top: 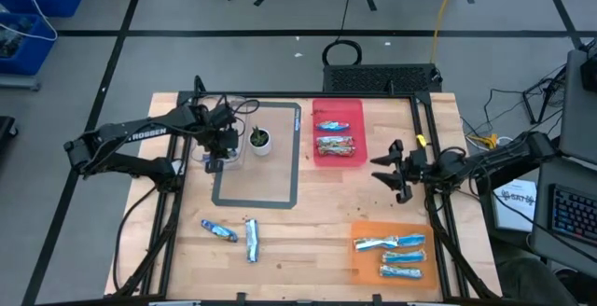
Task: Pick and place Granola Bars by type
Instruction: Put the blue granola bar into the transparent bin
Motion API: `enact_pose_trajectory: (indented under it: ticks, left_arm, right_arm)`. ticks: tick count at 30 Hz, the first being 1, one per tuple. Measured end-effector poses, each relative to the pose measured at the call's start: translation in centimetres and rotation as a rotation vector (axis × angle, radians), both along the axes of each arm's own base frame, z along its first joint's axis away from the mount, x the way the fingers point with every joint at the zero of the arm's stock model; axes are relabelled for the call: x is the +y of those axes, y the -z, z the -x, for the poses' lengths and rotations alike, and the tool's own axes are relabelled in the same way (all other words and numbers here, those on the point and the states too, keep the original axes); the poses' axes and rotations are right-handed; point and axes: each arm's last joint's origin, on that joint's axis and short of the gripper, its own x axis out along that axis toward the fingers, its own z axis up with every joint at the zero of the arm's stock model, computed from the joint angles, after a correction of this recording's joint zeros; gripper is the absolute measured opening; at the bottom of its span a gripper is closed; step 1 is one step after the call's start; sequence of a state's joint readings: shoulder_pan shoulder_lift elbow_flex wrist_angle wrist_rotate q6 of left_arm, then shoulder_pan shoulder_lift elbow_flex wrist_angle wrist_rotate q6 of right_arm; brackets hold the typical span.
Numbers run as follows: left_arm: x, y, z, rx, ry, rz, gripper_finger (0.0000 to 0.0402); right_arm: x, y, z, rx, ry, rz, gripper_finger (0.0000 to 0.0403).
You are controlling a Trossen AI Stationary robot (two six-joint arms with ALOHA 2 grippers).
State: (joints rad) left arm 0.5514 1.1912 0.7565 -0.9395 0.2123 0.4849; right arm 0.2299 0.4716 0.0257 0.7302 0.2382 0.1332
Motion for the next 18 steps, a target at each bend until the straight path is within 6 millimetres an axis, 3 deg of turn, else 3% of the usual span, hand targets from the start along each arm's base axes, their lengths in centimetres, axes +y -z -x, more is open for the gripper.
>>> enact_pose_trajectory:
  ticks: [4, 18]
  left_arm:
    - [-0.1, 0.6, 0.2, 0.006, -0.01, 0.006, 0.0019]
    - [-0.7, 2.3, 0.0, -0.044, 0.0, 0.023, 0.0019]
  right_arm:
    - [-0.3, -0.1, 0.4, -0.002, 0.098, 0.011, 0.0183]
    - [-0.3, 0.4, 0.7, 0.052, 0.087, -0.022, 0.0183]
